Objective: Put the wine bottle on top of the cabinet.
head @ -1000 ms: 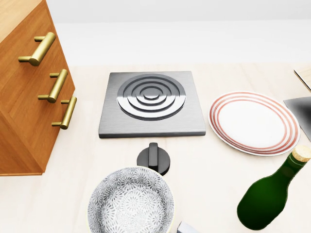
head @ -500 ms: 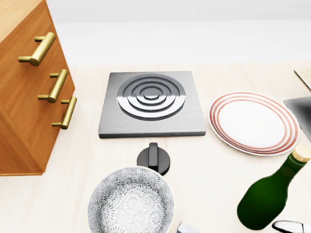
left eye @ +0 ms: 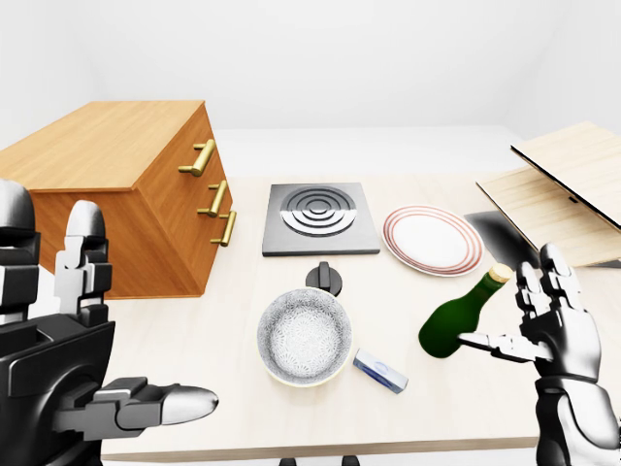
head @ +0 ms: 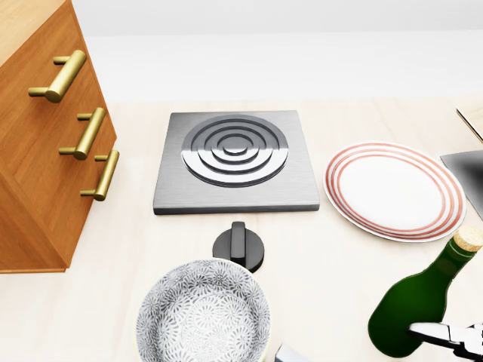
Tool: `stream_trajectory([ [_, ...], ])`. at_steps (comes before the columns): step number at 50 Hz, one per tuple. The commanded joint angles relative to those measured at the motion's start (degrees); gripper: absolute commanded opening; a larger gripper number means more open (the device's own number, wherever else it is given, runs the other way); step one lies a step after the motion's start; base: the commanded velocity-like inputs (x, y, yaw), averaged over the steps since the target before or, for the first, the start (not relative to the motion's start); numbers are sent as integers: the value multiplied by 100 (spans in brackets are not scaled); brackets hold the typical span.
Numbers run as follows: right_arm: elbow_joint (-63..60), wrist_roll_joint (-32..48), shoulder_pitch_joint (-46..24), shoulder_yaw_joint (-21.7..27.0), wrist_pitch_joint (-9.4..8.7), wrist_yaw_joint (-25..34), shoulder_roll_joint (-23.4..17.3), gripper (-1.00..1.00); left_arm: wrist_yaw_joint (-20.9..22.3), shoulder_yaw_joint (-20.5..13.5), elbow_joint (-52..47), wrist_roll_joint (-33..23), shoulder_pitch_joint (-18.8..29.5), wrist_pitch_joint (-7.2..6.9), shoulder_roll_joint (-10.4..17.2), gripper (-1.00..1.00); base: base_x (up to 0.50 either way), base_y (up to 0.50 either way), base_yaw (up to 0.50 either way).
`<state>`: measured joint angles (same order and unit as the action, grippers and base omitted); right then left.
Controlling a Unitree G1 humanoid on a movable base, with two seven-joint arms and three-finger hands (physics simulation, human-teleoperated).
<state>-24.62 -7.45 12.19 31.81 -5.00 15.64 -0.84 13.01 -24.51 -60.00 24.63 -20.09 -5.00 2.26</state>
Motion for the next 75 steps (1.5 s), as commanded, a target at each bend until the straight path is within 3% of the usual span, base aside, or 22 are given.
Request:
stream_trajectory([
  [1, 321, 6, -161, -171, 0, -150, -184, 100, 165, -16, 0, -120, 11, 0, -159, 100, 0, 0, 0],
  [28, 1057, -52, -593, -469, 0, -370, -566, 100, 131, 45, 0, -155, 30, 0, -145, 100, 0, 0, 0],
  [45, 1240, -127, -862, -627, 0, -434, -763, 98, 364, -15, 0, -331, 88, 0, -374, 100, 0, 0, 0],
  [46, 1249, -122, -866, -634, 0, -435, -767, 95, 330, -24, 0, -292, 88, 0, -340, 100, 0, 0, 0],
  [47, 1265, -128, -872, -647, 0, -420, -771, 63, 329, -22, 0, -292, 80, 0, -343, 100, 0, 0, 0],
  [48, 1279, -123, -871, -657, 0, -410, -772, 44, 348, -18, 0, -309, 75, 0, -362, 100, 0, 0, 0],
  [49, 1290, -119, -868, -668, 0, -395, -773, -41, 361, -18, 0, -336, 87, 0, -379, 100, 0, 0, 0],
  [50, 1279, -115, -860, -674, 0, -392, -769, -79, 364, -22, 0, -344, 105, 0, -384, 100, 0, 0, 0],
  [51, 1216, -150, -833, -683, 0, -355, -751, -100, 380, -21, 0, -372, 125, 0, -408, 100, 0, 0, 0],
  [66, 1051, -117, -711, -750, 0, -337, -617, -100, 490, -26, 0, -465, 144, 0, -520, 100, 0, 0, 0],
  [74, 312, 4, -541, -834, 0, -276, -459, -100, 561, -44, 0, -514, 176, 0, -577, 100, 0, 0, 0],
  [75, 186, -67, -551, -854, 0, -194, -454, -100, 690, -34, 15, -604, 127, 0, -695, 100, 0, 0, 0],
])
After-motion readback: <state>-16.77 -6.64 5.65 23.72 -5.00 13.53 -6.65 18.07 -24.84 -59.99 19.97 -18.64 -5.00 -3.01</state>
